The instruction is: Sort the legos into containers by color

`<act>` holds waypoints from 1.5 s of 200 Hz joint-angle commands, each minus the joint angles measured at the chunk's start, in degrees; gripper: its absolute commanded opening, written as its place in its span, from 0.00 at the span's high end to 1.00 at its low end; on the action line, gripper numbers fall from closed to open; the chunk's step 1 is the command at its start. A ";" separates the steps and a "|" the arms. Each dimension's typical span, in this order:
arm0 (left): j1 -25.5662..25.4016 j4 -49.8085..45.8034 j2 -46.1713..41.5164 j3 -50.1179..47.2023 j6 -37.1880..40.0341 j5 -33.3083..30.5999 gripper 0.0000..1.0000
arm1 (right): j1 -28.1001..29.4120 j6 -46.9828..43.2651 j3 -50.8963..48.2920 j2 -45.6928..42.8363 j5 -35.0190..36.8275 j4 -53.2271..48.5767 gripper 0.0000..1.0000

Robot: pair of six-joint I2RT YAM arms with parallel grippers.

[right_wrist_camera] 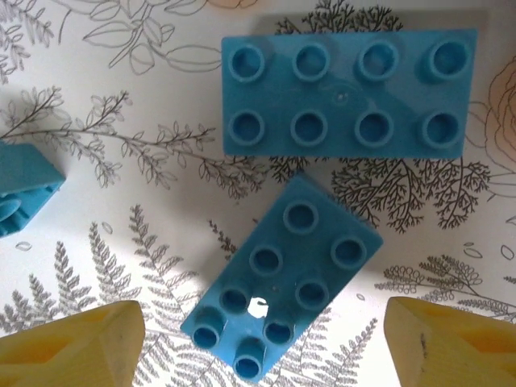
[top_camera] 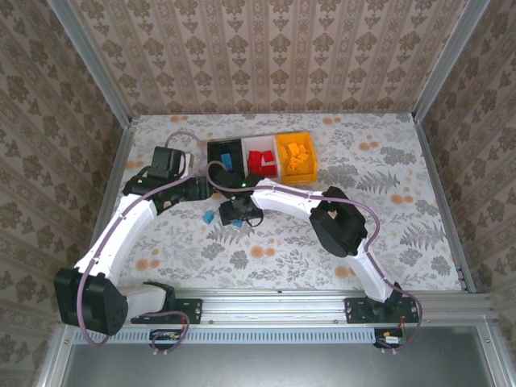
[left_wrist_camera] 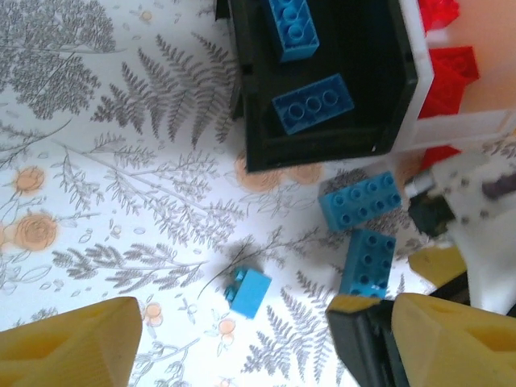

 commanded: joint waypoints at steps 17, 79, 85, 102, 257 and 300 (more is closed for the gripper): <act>0.51 -3.51 -3.06 -3.44 0.43 -0.21 0.00 | 0.38 -0.80 3.39 3.44 2.85 -5.05 0.33; 1.04 -4.03 -4.49 -4.54 0.78 0.84 0.00 | 0.47 -0.89 -4.66 -2.30 1.95 -2.53 0.64; 1.05 -3.80 -4.46 -4.83 0.86 1.01 0.00 | 0.48 -0.76 -6.29 -3.50 1.86 -2.01 0.66; 1.14 -3.52 -4.46 -5.17 0.87 2.01 0.00 | 0.47 -0.61 -10.93 -7.45 1.45 0.00 0.67; 0.31 -4.88 -5.71 -9.50 -2.00 3.75 0.00 | -6.33 -8.47 1.44 -14.30 -3.04 -0.31 0.78; -1.82 -5.11 -3.31 -10.75 -2.71 2.16 0.00 | -9.76 -11.42 19.99 -2.10 -5.06 -2.58 0.77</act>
